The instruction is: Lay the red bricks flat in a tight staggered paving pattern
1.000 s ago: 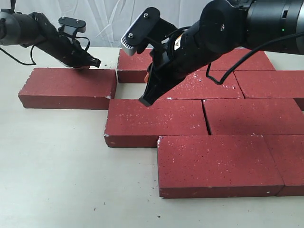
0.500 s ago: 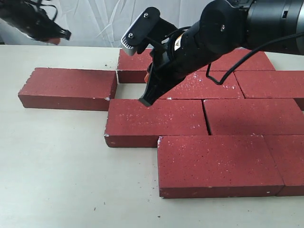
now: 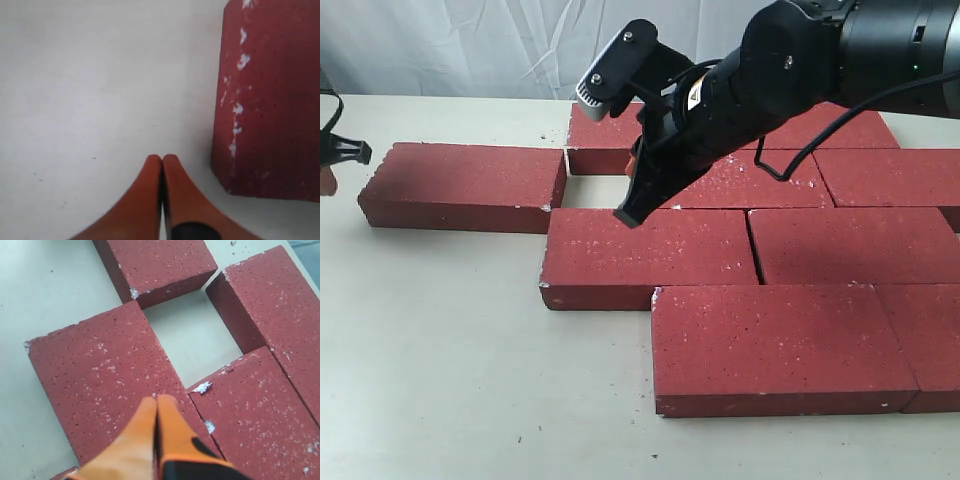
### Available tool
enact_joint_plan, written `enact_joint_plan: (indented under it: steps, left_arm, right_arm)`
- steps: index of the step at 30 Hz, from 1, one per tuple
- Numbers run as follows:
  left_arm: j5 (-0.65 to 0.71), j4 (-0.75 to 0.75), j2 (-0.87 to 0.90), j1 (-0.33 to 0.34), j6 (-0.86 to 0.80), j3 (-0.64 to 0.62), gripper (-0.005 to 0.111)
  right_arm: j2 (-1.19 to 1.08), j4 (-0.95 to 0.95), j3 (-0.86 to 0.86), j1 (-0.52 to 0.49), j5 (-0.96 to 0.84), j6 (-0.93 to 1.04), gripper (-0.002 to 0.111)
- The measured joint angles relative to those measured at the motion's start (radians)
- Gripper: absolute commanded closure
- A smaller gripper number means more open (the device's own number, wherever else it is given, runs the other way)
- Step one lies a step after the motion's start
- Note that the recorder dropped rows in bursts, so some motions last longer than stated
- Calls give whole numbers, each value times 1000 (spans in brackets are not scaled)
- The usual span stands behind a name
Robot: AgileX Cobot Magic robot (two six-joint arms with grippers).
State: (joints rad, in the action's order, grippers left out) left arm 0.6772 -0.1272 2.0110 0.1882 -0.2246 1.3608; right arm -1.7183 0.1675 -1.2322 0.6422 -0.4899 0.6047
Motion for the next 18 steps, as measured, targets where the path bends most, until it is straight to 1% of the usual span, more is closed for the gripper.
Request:
enact_joint_plan:
  steps: [3, 6, 14, 18]
  left_arm:
    - [-98, -31, 0, 0, 4, -60, 107]
    - [-193, -60, 0, 0, 8, -92, 107]
    - [-284, -81, 0, 0, -2, -101, 107]
    - [-293, -87, 0, 0, -17, -101, 107]
  right_arm:
    - [0, 0, 0, 0, 0, 0, 109]
    - [0, 0, 0, 0, -2, 0, 109]
    - [0, 0, 0, 0, 8, 0, 109]
    - [0, 0, 0, 0, 12, 0, 109]
